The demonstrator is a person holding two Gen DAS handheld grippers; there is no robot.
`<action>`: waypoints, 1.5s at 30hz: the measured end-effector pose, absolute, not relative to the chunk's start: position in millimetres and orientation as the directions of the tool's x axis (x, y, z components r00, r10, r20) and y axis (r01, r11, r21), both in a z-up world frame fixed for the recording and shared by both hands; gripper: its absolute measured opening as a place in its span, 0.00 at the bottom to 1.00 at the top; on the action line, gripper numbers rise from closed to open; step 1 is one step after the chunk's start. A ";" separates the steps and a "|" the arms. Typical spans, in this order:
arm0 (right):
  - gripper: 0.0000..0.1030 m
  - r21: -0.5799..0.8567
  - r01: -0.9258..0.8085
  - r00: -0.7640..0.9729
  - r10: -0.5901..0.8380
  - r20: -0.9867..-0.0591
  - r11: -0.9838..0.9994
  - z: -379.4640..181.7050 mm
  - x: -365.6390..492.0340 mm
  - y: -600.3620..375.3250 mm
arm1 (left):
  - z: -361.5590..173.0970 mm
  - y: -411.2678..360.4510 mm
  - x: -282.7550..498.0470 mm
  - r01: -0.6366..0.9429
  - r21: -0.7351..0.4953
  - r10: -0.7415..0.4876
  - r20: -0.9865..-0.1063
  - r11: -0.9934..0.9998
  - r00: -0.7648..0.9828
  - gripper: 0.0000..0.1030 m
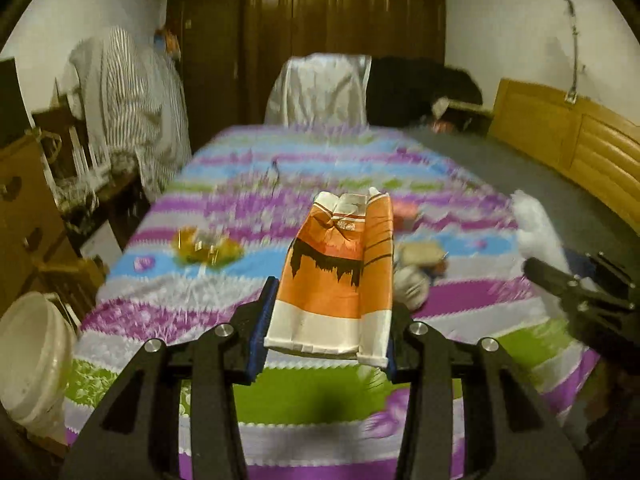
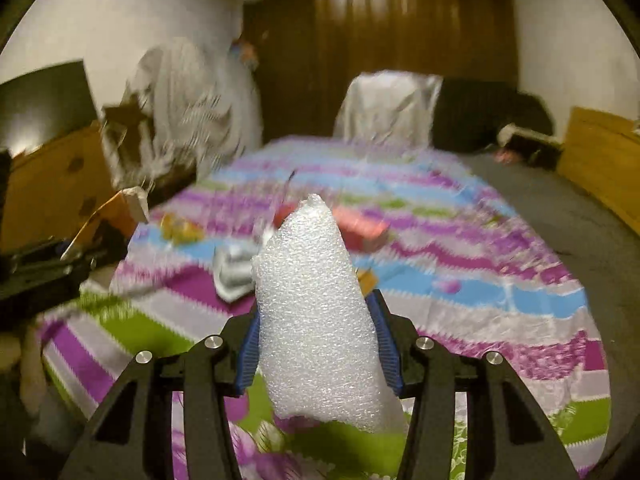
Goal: Collect trash
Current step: 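Lift and carry the paper bag and foam sleeve with both grippers over the white basin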
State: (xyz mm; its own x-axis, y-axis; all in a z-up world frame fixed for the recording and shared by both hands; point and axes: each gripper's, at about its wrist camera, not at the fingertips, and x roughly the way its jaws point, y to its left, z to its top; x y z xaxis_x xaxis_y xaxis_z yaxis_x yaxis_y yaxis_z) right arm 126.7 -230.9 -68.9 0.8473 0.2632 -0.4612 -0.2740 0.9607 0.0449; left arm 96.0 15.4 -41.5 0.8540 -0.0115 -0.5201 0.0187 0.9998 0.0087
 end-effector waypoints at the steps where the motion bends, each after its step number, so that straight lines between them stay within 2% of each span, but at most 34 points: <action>1: 0.49 0.045 -0.259 0.861 0.252 -0.442 0.965 -64.5 120.2 -231.5 | -36.9 11.9 92.1 0.017 0.012 -0.009 -0.502 1.000 0.865 0.40; 7: 0.49 0.042 -0.185 0.918 0.188 -0.349 0.982 -45.6 78.7 -232.7 | -22.2 -4.8 75.1 0.005 0.009 -0.001 -0.435 1.000 0.901 0.40; 28: 0.50 0.039 -0.189 0.925 0.191 -0.328 0.981 -33.1 57.9 -230.9 | -19.2 -2.6 63.8 0.006 0.023 0.005 -0.420 1.000 0.907 0.40; 35: 0.50 0.026 -0.265 0.917 0.260 -0.301 0.964 -15.2 70.4 -208.7 | -11.9 32.0 58.9 -0.065 0.025 0.069 -0.393 0.998 0.917 0.40; 45: 0.50 0.032 -0.471 0.838 0.458 -0.296 0.882 15.2 93.5 -113.8 | 7.7 118.2 44.5 -0.246 -0.001 0.228 -0.378 0.969 0.897 0.40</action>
